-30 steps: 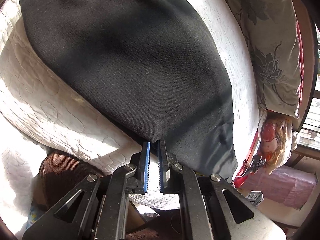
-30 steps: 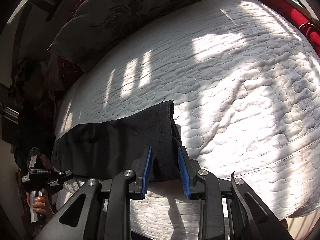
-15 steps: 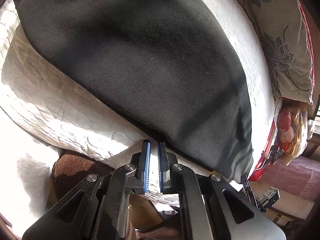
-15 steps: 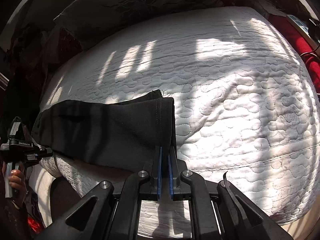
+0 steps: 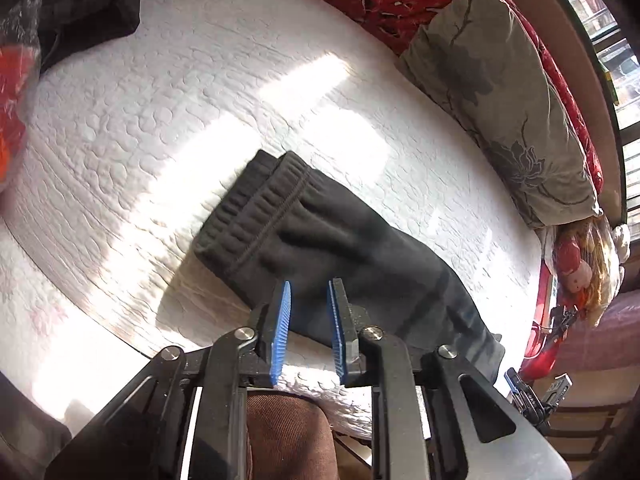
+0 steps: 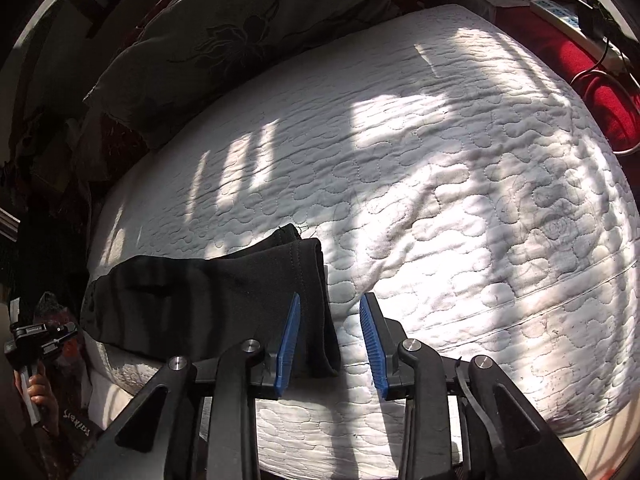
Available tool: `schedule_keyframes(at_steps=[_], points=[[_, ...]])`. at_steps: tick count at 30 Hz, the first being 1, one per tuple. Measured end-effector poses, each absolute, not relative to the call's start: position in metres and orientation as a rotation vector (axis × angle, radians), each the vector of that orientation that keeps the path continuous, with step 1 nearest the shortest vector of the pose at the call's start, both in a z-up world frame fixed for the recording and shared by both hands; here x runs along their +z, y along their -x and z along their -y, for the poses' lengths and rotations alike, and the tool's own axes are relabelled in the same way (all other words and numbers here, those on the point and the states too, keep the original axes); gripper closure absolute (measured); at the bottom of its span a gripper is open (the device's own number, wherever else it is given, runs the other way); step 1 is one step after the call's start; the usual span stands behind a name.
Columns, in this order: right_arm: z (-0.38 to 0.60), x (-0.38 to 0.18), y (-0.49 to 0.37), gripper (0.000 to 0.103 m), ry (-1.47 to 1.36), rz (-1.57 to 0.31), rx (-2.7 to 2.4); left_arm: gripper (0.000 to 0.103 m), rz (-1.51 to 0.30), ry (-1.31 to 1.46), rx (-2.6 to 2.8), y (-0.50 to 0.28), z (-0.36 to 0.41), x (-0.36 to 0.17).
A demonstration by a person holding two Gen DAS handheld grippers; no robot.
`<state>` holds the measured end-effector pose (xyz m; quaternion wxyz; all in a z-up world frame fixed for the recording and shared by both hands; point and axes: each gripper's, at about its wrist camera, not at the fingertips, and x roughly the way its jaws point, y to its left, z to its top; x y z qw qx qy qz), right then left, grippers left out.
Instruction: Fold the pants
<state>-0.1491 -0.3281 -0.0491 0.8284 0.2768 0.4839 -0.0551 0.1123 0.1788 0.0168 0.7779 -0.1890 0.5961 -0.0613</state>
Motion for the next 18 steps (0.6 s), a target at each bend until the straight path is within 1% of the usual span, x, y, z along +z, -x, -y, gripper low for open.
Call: schedule_keyframes(at_steps=[1, 2, 3, 7, 10, 12, 15, 18], points=[[0.328, -0.049, 0.147, 0.069, -0.588, -1.028, -0.119, 0.051, -1.287, 0.374, -0.134, -0.128, -0.187, 0.018], [0.327, -0.05, 0.145, 0.069, -0.591, -1.034, -0.12, 0.038, -1.282, 0.351, -0.132, -0.141, -0.192, 0.019], [0.325, -0.052, 0.142, 0.069, -0.596, -1.042, -0.121, 0.035, -1.285, 0.333, -0.131, -0.152, -0.195, 0.017], [0.314, -0.062, 0.129, 0.069, -0.608, -1.072, -0.123, 0.034, -1.374, 0.267, -0.115, -0.193, -0.19, -0.006], [0.307, -0.066, 0.123, 0.069, -0.602, -1.089, -0.124, 0.034, -1.454, 0.299, -0.163, -0.203, -0.186, -0.026], [0.304, -0.066, 0.121, 0.069, -0.591, -1.097, -0.129, 0.034, -1.473, 0.294, -0.227, -0.202, -0.175, -0.029], [0.302, -0.064, 0.117, 0.065, -0.574, -1.099, -0.139, 0.034, -1.476, 0.164, -0.23, -0.201, -0.16, -0.029], [0.303, -0.064, 0.115, 0.064, -0.571, -1.106, -0.152, 0.034, -1.507, 0.119, -0.293, -0.2, -0.151, -0.027]])
